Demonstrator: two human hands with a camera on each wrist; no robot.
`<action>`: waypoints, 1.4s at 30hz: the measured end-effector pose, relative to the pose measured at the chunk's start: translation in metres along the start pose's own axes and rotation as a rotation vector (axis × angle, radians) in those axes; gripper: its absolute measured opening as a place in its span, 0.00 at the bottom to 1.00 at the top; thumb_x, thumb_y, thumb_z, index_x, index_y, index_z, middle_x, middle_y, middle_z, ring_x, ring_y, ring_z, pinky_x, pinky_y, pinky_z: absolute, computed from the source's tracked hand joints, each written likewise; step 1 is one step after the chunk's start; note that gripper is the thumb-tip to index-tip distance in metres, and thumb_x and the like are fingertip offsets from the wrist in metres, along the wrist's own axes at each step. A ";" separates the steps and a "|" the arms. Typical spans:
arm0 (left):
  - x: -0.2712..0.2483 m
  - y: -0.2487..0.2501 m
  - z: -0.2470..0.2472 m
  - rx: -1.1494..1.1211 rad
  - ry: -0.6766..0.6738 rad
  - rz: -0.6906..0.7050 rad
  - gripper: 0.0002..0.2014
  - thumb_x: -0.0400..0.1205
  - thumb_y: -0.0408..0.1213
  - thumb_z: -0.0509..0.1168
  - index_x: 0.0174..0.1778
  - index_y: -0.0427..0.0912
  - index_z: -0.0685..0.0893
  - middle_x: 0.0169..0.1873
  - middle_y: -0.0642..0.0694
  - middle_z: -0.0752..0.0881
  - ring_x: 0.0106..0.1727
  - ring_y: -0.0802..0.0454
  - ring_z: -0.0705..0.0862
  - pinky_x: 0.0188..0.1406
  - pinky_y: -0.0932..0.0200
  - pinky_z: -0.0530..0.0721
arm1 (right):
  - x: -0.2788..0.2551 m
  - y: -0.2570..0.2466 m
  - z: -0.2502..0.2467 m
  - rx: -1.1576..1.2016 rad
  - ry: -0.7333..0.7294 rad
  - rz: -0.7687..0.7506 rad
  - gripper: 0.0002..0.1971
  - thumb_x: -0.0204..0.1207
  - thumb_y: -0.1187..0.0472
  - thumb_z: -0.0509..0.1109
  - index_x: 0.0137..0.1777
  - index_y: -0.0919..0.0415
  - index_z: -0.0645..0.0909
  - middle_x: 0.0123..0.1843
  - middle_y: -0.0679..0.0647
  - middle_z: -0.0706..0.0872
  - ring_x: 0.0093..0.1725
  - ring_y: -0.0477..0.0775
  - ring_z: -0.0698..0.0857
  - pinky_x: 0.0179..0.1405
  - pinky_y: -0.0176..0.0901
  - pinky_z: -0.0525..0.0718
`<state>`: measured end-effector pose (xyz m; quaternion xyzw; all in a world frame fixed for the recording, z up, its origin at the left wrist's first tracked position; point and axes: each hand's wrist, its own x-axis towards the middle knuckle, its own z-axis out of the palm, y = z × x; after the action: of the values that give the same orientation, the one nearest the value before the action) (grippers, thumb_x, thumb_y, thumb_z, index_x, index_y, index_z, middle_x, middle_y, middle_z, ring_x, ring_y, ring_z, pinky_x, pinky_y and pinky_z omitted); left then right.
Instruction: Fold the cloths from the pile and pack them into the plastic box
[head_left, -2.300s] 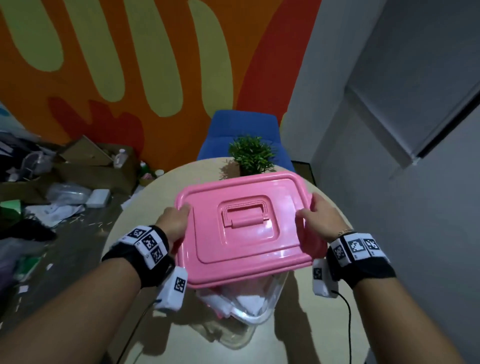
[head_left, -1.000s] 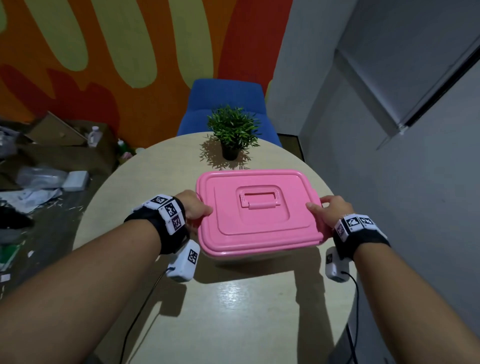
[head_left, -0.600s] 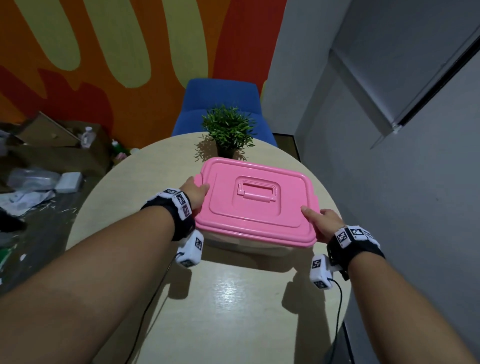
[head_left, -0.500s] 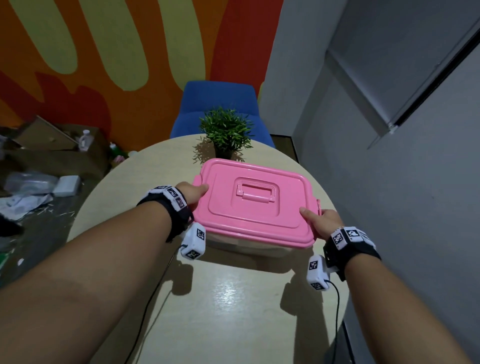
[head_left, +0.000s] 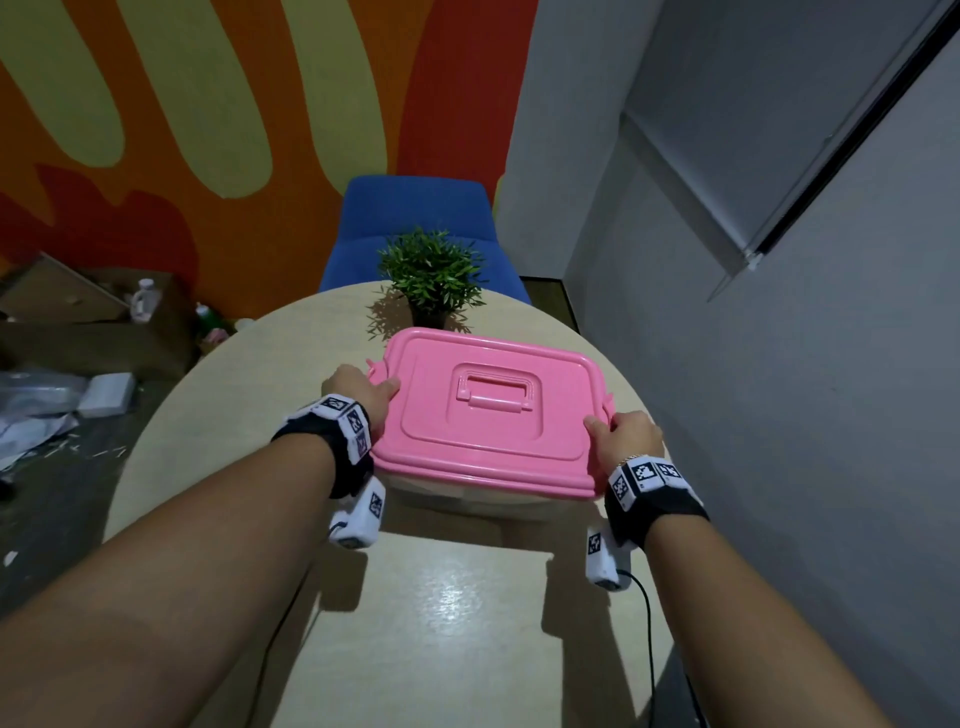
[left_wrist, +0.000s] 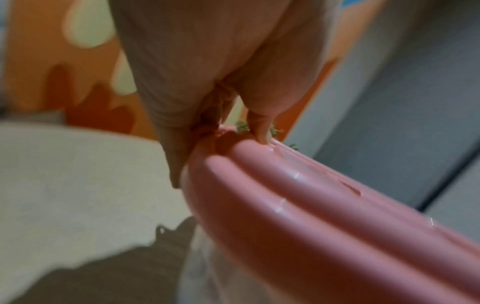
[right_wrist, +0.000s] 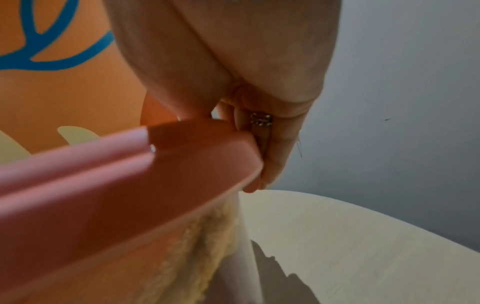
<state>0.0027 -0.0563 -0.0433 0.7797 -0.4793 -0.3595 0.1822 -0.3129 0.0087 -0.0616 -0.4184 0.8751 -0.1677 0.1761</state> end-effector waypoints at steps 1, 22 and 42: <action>-0.001 0.002 0.002 0.073 0.018 0.022 0.22 0.84 0.49 0.70 0.51 0.27 0.82 0.53 0.28 0.87 0.44 0.34 0.82 0.42 0.49 0.77 | -0.001 -0.001 0.000 -0.016 -0.009 -0.011 0.20 0.80 0.47 0.70 0.46 0.68 0.84 0.47 0.67 0.87 0.39 0.64 0.79 0.37 0.46 0.73; -0.021 0.046 0.078 0.680 -0.341 0.702 0.29 0.91 0.50 0.51 0.89 0.55 0.49 0.89 0.46 0.45 0.88 0.35 0.40 0.84 0.31 0.46 | 0.005 0.021 0.001 -0.435 -0.115 -0.269 0.47 0.72 0.24 0.60 0.86 0.38 0.45 0.89 0.59 0.40 0.86 0.73 0.42 0.76 0.84 0.53; 0.030 0.085 0.087 0.645 -0.212 0.610 0.30 0.90 0.46 0.53 0.88 0.56 0.51 0.88 0.47 0.52 0.87 0.34 0.52 0.82 0.30 0.61 | 0.079 -0.031 -0.018 -0.407 -0.282 -0.285 0.40 0.80 0.32 0.59 0.87 0.40 0.46 0.90 0.55 0.39 0.87 0.72 0.42 0.76 0.86 0.49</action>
<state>-0.1054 -0.1176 -0.0597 0.5787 -0.7904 -0.1996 -0.0227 -0.3463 -0.0694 -0.0454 -0.5831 0.7901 0.0479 0.1831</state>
